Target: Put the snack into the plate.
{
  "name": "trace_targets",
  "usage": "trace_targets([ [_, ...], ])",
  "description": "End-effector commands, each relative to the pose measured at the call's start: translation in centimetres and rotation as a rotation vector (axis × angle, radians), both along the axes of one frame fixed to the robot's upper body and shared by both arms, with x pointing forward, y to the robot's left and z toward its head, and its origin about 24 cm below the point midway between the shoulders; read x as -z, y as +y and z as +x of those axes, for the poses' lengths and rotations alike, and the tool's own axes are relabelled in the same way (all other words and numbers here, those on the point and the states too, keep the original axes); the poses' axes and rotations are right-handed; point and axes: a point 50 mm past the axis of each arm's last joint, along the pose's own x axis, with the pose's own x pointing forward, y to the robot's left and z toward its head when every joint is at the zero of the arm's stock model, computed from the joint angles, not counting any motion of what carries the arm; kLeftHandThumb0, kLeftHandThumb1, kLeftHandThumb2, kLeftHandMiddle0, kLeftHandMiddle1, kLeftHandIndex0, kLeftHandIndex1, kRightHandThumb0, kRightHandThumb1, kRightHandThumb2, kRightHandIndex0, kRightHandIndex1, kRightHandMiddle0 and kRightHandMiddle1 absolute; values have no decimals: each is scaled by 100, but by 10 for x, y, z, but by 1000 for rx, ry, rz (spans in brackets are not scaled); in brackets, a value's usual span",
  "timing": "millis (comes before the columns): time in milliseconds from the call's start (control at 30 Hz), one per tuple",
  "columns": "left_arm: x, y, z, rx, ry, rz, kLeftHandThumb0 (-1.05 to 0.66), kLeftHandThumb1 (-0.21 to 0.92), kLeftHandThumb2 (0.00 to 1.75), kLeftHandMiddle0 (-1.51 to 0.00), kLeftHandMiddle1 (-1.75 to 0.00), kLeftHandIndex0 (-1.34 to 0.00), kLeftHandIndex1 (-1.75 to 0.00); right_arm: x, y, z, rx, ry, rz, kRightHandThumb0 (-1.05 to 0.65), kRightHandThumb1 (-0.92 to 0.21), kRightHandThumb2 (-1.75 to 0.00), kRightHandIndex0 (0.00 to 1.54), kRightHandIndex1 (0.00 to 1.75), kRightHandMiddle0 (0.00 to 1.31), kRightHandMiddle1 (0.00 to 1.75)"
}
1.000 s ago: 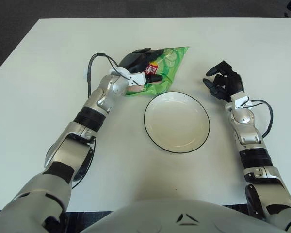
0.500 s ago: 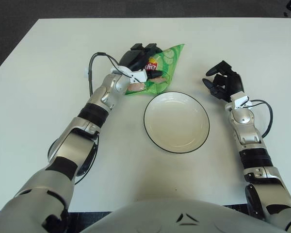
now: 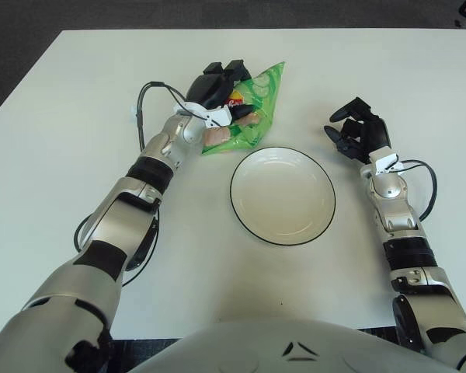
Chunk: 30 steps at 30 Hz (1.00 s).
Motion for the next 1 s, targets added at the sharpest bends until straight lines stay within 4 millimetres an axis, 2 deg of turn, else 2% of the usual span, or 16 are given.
trace_targets([
  [0,30,9,-1,-38,86,32,42,46,113,-49,-175,-59,-175,91,1,-43,47,357,32,-36,-92,-29,81,175,45,150],
  [500,26,15,-6,-29,-95,-43,43,43,117,-52,-175,-59,-175,92,0,-43,49,358,32,-36,-92,-29,81,175,45,149],
  [967,3,22,-8,-15,-278,-144,45,38,123,-55,-175,-59,-175,93,0,-42,50,361,34,-36,-92,-29,80,175,45,149],
])
